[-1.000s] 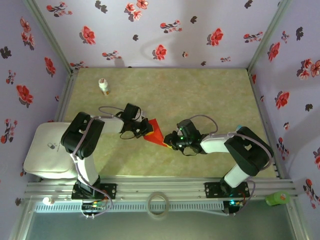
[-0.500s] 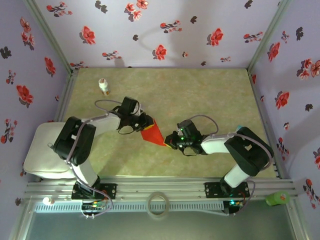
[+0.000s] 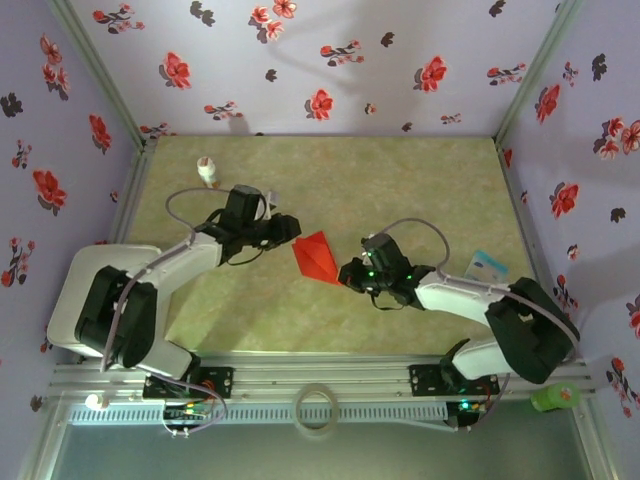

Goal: Fold a paper plane with a square sheet of paper (pick it up from the middle)
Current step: Turn over the paper at the center of the table.

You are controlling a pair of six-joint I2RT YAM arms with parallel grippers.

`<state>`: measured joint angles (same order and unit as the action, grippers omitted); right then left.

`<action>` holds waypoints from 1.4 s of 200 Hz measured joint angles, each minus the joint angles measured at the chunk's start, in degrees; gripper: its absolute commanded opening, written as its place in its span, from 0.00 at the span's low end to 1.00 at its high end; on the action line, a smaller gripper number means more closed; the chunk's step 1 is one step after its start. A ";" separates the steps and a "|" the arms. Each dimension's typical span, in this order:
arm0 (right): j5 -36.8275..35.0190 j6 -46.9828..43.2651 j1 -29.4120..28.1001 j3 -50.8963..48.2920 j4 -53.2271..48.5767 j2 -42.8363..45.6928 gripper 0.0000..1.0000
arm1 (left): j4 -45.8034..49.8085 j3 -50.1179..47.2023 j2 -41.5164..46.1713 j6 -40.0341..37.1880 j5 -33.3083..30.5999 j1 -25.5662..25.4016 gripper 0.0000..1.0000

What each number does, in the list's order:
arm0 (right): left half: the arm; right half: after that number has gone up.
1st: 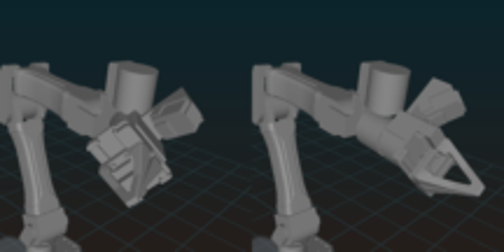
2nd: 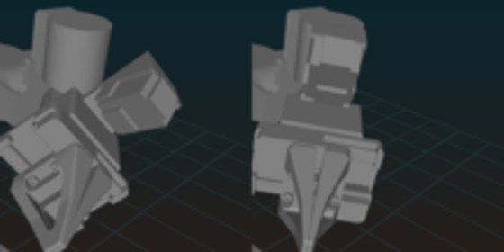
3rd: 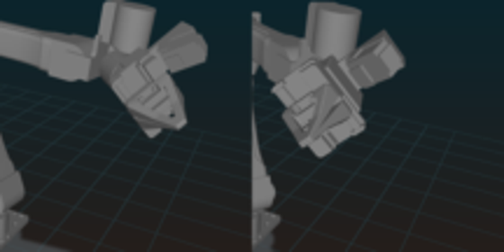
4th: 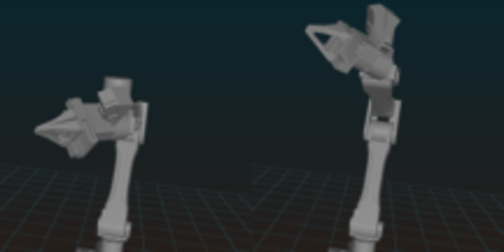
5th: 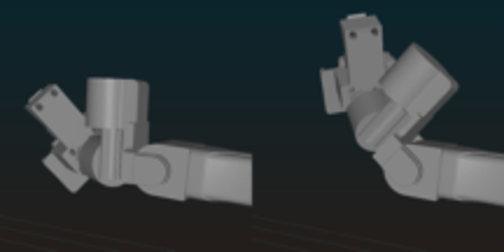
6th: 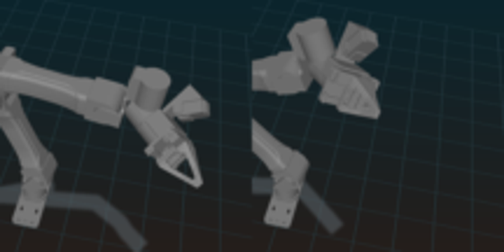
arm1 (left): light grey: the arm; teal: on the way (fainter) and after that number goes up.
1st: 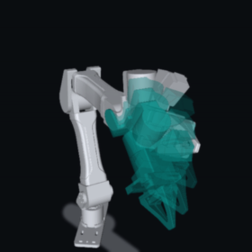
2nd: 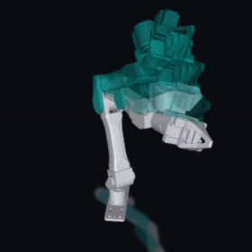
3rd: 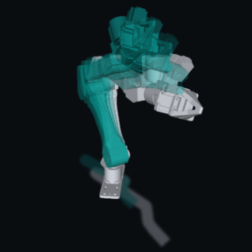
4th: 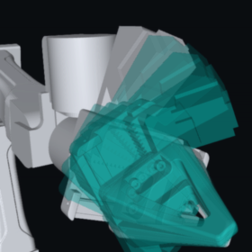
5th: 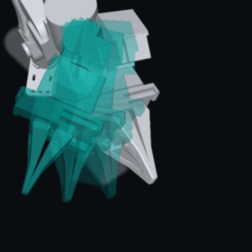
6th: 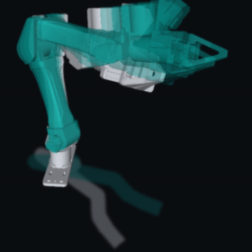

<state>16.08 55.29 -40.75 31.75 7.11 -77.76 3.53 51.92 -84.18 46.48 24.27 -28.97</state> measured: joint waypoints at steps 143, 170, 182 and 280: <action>-21.68 -22.84 -1.46 8.92 -29.09 13.81 0.00 | -0.04 -6.47 18.08 -5.68 -10.67 1.75 0.73; -27.78 -26.45 -4.20 11.72 -34.12 13.88 0.00 | -0.11 -6.97 19.61 -6.88 -10.78 2.43 0.79; -31.54 -27.76 -5.88 13.46 -36.61 13.55 0.00 | -0.04 -6.99 19.91 -7.37 -10.75 2.95 0.83; -58.29 -35.91 -20.63 26.67 -47.76 -8.52 0.00 | -1.84 -11.69 22.88 -6.99 -6.32 13.31 1.00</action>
<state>-42.22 19.38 -61.39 58.41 -40.64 -86.28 1.69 40.23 -61.30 39.48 17.96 -15.66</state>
